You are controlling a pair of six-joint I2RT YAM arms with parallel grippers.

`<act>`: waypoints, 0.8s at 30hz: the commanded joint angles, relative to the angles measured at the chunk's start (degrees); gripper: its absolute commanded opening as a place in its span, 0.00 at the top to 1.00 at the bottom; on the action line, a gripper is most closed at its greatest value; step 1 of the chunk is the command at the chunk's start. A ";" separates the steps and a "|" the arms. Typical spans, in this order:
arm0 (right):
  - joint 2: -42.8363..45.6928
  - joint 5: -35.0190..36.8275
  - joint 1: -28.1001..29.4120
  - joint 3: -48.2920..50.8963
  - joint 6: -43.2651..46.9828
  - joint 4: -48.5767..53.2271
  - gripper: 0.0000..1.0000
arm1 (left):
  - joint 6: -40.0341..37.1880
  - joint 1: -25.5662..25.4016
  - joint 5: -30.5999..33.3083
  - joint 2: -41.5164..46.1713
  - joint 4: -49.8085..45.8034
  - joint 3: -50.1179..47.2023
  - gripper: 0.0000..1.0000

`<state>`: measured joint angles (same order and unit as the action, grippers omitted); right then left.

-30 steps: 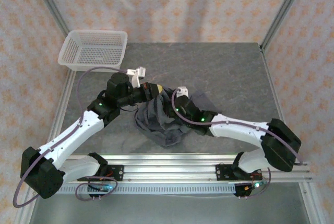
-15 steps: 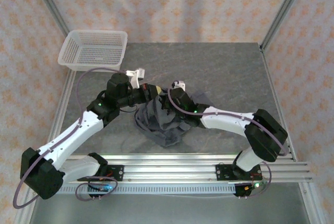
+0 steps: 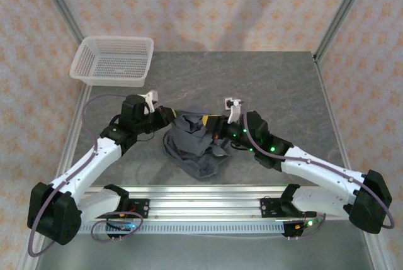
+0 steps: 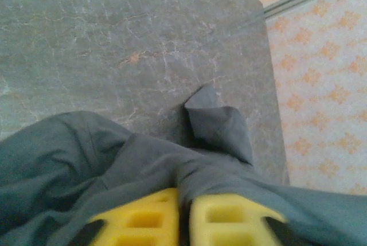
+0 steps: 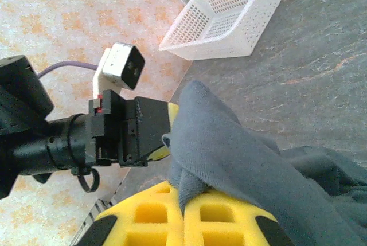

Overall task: Fold the inside-out t-shirt
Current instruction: Turn the T-shirt inside out at the center of the table.

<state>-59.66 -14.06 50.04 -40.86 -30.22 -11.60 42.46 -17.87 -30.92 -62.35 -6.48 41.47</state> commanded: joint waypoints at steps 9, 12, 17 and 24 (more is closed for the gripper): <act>0.64 1.41 -4.31 -1.19 0.22 2.79 1.00 | -17.06 -12.60 20.31 12.19 -18.67 11.06 0.32; -0.66 4.81 -4.60 -2.02 0.04 5.08 1.00 | -17.98 -16.94 24.55 13.26 -20.99 12.12 0.32; -1.60 4.10 -4.69 -2.41 -0.41 4.39 1.00 | -17.93 -23.23 25.40 8.78 -21.20 12.45 0.39; -1.93 3.25 -4.69 -2.51 -0.79 4.29 1.00 | -18.17 -24.93 26.81 -2.43 -19.54 15.37 0.36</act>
<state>-61.67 -11.35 45.54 -41.06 -30.46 -6.83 25.39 -42.65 -6.70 -63.40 -25.69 54.37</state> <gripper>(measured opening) 0.039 0.637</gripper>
